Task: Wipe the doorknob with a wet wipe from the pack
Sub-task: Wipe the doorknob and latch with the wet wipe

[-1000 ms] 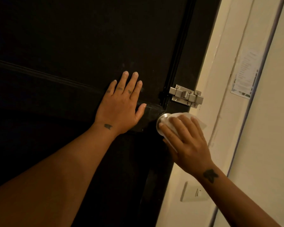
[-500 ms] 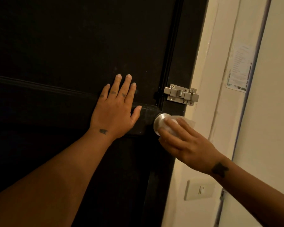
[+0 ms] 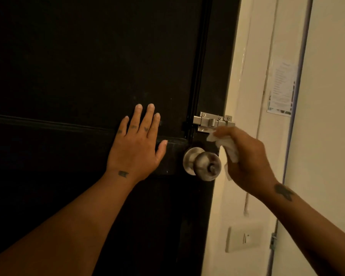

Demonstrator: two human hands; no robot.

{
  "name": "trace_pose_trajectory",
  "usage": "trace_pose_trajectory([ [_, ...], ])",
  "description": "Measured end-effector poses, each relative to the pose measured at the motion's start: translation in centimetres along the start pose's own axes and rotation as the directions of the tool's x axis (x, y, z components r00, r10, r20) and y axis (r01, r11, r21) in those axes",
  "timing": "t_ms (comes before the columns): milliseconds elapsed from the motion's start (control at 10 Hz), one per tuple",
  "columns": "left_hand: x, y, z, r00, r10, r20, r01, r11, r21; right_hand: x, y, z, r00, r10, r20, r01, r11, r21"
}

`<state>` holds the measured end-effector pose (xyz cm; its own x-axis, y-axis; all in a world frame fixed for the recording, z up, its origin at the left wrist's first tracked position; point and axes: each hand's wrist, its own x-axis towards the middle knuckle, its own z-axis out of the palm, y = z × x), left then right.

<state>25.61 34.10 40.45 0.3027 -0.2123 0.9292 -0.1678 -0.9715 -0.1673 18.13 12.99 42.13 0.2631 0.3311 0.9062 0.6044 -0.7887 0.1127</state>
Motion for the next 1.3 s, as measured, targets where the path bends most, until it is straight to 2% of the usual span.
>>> trace_pose_trajectory([
  [100, -0.1, 0.0, -0.1, 1.000, -0.005, 0.001, 0.005, 1.000, -0.011, -0.9, 0.6, 0.9, 0.984, 0.018, 0.179, -0.042, 0.991, 0.130],
  [200, -0.2, 0.0, 0.0, 1.000, -0.010, -0.011, 0.010, 1.000, -0.022, -2.9, 1.1, 1.0, 0.983, 0.065, 0.169, -0.120, 0.933, 0.339],
  [300, 0.0, -0.1, 0.0, 1.000, -0.003, -0.019, 0.003, 1.000, -0.029, -5.0, 1.1, 1.6, 0.994, 0.100, 0.051, -0.112, 0.881, 0.460],
  [400, 0.1, -0.1, 0.0, 1.000, 0.002, -0.010, -0.003, 1.000, -0.029, -5.0, 0.6, 2.5, 0.988, 0.146, -0.048, -0.112, 0.899, 0.423],
  [500, 0.3, -0.2, -0.1, 1.000, -0.004, 0.002, 0.004, 1.000, -0.026, -2.9, -0.7, 3.2, 0.998, 0.048, -0.028, -0.038, 0.957, 0.286],
  [600, 0.4, -0.3, -0.3, 1.000, -0.005, 0.012, 0.006, 0.999, -0.032, -1.6, -1.1, 3.6, 0.999, 0.019, 0.039, -0.028, 0.975, 0.221],
  [700, 0.3, -0.1, -0.2, 1.000, -0.003, 0.021, 0.003, 0.999, -0.044, -2.8, -0.6, 3.3, 0.965, 0.261, 0.007, -0.241, 0.882, 0.405],
  [800, 0.1, 0.0, 0.0, 1.000, -0.007, 0.023, 0.008, 0.999, -0.049, -5.2, -0.5, 3.2, 0.878, 0.476, -0.048, -0.356, 0.717, 0.599],
  [900, 0.1, 0.0, 0.0, 1.000, -0.005, 0.014, 0.005, 0.999, -0.038, -6.9, -1.1, 4.0, 0.829, 0.547, -0.113, -0.369, 0.689, 0.624],
  [1000, 0.1, 0.0, 0.0, 1.000, -0.011, 0.014, 0.012, 0.999, -0.035, -5.8, -1.4, 4.2, 0.839, 0.512, -0.185, -0.326, 0.745, 0.582],
  [1100, 0.3, 0.0, 0.0, 1.000, -0.010, 0.012, 0.011, 0.999, -0.039, -3.7, -1.5, 4.1, 0.869, 0.472, -0.148, -0.297, 0.736, 0.609],
  [1200, 0.3, 0.1, 0.0, 1.000, -0.004, 0.003, 0.004, 0.999, -0.042, -3.6, -1.7, 4.5, 0.848, 0.513, -0.137, -0.293, 0.668, 0.684],
  [1300, 0.3, 0.1, -0.1, 1.000, -0.004, 0.004, 0.004, 0.999, -0.049, -5.7, -2.0, 5.5, 0.793, 0.572, -0.211, -0.299, 0.667, 0.682],
])
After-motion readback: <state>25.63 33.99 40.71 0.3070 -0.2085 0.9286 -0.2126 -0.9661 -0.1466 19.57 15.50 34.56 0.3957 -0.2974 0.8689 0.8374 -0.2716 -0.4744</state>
